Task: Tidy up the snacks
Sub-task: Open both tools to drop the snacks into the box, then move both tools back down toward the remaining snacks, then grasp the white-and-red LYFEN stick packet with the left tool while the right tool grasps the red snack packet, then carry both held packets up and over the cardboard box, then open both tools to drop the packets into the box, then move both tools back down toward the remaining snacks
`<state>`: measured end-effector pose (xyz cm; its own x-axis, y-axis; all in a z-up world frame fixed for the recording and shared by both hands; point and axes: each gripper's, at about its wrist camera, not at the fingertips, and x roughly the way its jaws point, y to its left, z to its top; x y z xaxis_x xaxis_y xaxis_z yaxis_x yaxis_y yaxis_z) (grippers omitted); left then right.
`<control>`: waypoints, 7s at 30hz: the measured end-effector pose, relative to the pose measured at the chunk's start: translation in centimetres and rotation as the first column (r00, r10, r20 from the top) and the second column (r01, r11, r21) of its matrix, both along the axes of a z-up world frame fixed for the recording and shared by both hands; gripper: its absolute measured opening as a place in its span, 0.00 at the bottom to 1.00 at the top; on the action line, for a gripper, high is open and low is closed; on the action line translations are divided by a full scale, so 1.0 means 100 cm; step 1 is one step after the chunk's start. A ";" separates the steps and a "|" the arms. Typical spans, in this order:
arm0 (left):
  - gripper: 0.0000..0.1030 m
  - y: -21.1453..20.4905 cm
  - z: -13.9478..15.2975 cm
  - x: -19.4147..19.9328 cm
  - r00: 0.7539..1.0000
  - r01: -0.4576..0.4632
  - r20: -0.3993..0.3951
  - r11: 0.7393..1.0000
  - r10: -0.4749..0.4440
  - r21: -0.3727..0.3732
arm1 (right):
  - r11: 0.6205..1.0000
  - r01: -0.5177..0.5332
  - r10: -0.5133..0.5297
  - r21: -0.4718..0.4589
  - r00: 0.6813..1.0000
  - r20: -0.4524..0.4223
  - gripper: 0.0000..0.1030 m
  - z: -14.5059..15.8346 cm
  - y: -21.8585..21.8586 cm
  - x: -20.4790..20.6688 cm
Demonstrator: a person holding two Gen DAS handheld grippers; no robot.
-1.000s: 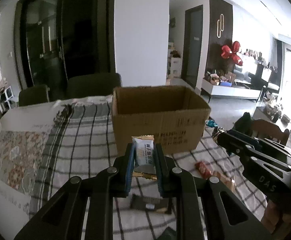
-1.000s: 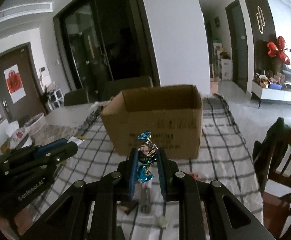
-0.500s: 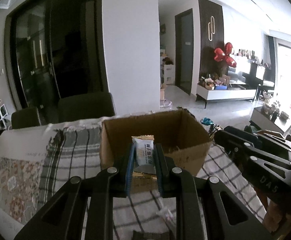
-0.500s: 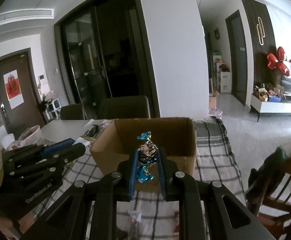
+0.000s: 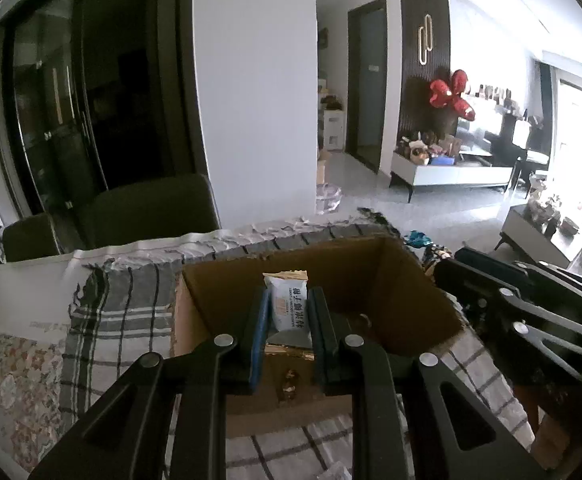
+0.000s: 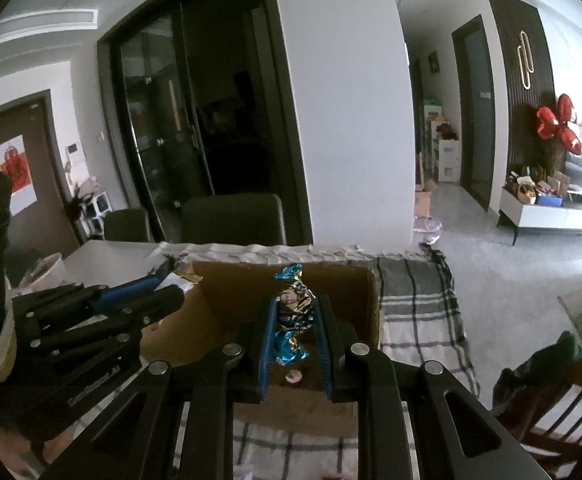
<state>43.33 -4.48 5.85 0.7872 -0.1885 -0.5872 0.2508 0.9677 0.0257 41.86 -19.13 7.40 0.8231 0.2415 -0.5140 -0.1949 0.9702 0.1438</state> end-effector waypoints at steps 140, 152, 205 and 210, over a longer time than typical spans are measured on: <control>0.20 0.008 -0.040 -0.119 0.986 -0.045 -0.165 0.994 0.029 -0.099 | 0.999 -0.040 0.036 -0.022 0.983 -0.180 0.21 -0.043 -0.003 -0.092; 0.20 0.009 -0.004 -0.109 0.997 -0.034 -0.074 0.996 0.028 -0.079 | 0.999 -0.034 0.033 -0.004 0.993 -0.112 0.21 -0.012 -0.002 -0.083; 0.60 0.019 0.011 -0.039 0.998 -0.056 0.020 0.998 0.056 0.001 | 1.000 -0.001 -0.001 -0.019 0.995 -0.104 0.41 -0.011 -0.006 -0.004; 0.60 0.022 0.014 -0.072 0.998 -0.046 0.034 0.999 0.046 -0.008 | 0.999 -0.003 0.001 -0.038 0.998 -0.066 0.41 -0.002 -0.005 -0.036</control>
<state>36.10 -2.31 7.27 0.8145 -0.1562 -0.5588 0.2054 0.9783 0.0260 38.24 -19.64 7.20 0.7865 0.2225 -0.5762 -0.1880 0.9748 0.1198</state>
